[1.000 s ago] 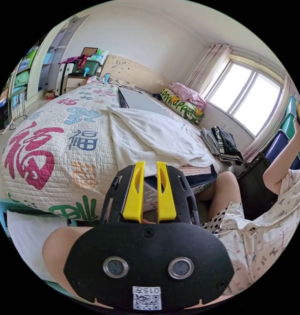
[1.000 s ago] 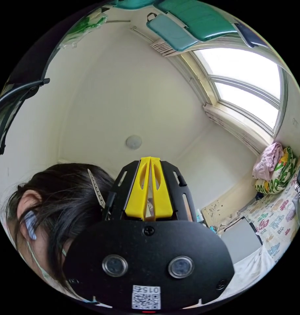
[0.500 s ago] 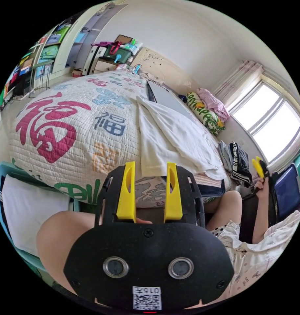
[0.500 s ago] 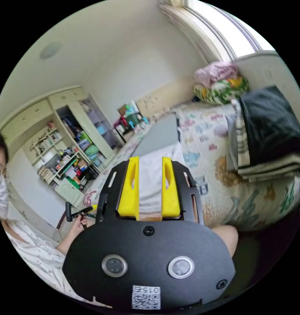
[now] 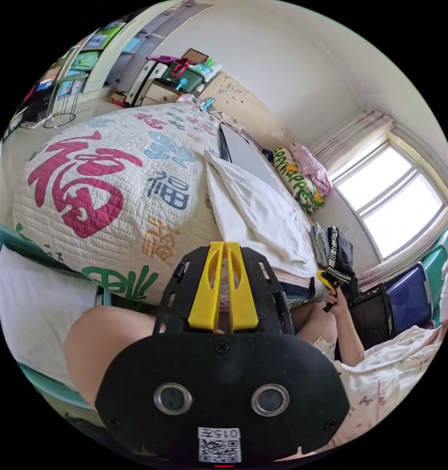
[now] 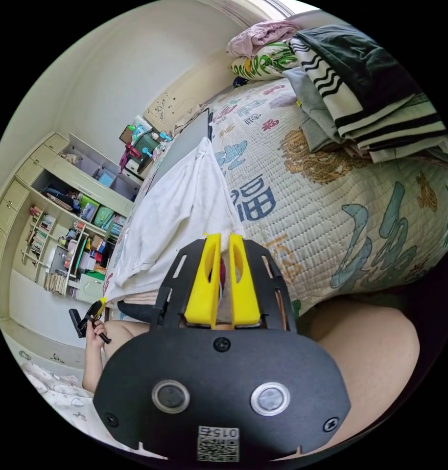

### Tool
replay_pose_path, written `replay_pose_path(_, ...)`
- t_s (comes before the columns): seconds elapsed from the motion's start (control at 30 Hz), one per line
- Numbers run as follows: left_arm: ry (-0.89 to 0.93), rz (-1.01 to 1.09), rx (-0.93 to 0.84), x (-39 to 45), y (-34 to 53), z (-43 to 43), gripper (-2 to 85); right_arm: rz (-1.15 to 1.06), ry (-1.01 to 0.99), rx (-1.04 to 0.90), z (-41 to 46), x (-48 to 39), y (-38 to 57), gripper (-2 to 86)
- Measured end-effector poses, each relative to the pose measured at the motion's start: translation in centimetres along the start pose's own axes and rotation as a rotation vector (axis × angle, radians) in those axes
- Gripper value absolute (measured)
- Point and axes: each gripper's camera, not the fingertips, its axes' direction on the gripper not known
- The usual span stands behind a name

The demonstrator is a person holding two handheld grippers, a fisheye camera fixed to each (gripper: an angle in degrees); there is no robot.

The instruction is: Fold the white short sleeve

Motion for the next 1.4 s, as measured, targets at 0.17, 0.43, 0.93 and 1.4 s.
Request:
replay_pose_path(0.17,-0.102,0.012,-0.100,3.8,-0.1,2.1,-0.7,-0.025,0.065,-0.005,-2.2,0.4,-4.2,0.1)
replay_pose_path(0.43,-0.192,0.003,-0.187,8.6,1.1,7.6,-0.6,-0.035,-0.025,0.016,-5.7,2.0,-9.5,9.7)
replay_pose_path(0.93,-0.352,-0.035,-0.233,16.4,7.2,13.5,5.5,0.049,-0.027,0.065,-12.6,6.6,-12.6,0.5)
replay_pose_path(1.4,-0.089,0.739,-0.208,55.3,-1.5,38.3,10.0,0.072,-0.156,0.097,-17.7,12.6,-11.7,0.4)
